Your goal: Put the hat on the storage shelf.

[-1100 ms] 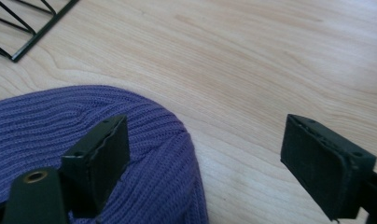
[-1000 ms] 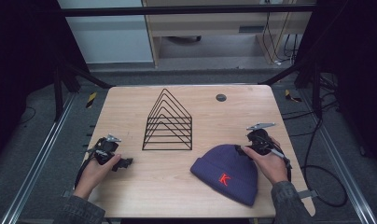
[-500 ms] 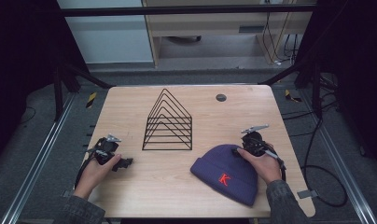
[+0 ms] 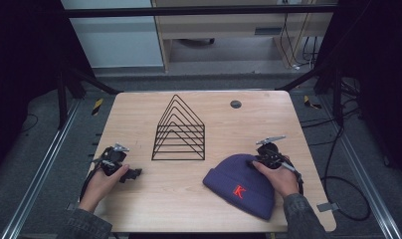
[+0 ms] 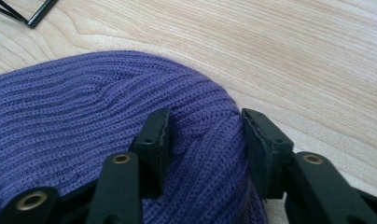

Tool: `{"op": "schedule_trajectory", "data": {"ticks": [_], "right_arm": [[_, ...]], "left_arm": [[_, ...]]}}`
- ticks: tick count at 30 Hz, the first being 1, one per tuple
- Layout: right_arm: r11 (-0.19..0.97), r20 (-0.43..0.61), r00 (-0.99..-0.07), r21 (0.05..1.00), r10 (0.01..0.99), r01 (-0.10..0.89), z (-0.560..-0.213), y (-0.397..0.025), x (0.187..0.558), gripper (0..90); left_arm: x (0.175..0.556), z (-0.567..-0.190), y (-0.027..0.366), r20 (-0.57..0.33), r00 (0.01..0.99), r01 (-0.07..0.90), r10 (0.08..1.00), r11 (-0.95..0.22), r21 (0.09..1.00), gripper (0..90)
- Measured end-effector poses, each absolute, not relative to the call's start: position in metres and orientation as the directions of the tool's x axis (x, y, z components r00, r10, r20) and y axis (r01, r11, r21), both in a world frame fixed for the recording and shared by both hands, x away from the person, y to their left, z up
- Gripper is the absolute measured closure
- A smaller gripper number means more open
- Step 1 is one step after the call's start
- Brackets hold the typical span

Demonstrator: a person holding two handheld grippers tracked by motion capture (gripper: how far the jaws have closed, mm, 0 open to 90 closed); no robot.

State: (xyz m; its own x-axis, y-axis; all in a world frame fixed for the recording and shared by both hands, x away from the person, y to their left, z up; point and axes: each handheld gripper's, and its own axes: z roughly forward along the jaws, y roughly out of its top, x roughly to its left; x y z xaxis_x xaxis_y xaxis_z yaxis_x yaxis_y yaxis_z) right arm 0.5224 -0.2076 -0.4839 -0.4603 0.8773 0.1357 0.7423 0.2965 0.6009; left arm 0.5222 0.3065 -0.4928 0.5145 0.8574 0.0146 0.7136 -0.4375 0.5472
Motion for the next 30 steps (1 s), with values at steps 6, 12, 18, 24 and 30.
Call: {"op": "schedule_trajectory", "data": {"ticks": [6, 12, 18, 24, 30], "right_arm": [[0.303, 0.142, -0.472, 0.601, 0.87, 0.74, -0.483, -0.208, 0.521, 65.1], [0.312, 0.143, -0.486, 0.605, 0.862, 0.732, -0.482, -0.208, 0.52, 74.7], [0.326, 0.126, -0.509, 0.632, 0.852, 0.703, -0.476, -0.207, 0.515, 79.0], [0.332, 0.106, -0.548, 0.696, 0.83, 0.637, -0.455, -0.205, 0.502, 79.2], [0.35, 0.067, -0.625, 0.779, 0.778, 0.52, -0.414, -0.194, 0.476, 79.2]], "left_arm": [[0.522, -0.493, 0.306, 0.014, 0.514, 0.714, 0.858, -0.437, 0.548, 0.0], [0.522, -0.493, 0.306, 0.015, 0.514, 0.713, 0.858, -0.436, 0.549, 0.0], [0.522, -0.493, 0.306, 0.016, 0.525, 0.708, 0.851, -0.448, 0.546, 0.0], [0.522, -0.489, 0.305, 0.014, 0.527, 0.702, 0.85, -0.445, 0.556, 5.4], [0.518, -0.476, 0.304, 0.013, 0.536, 0.649, 0.844, -0.423, 0.632, 3.2]]}}
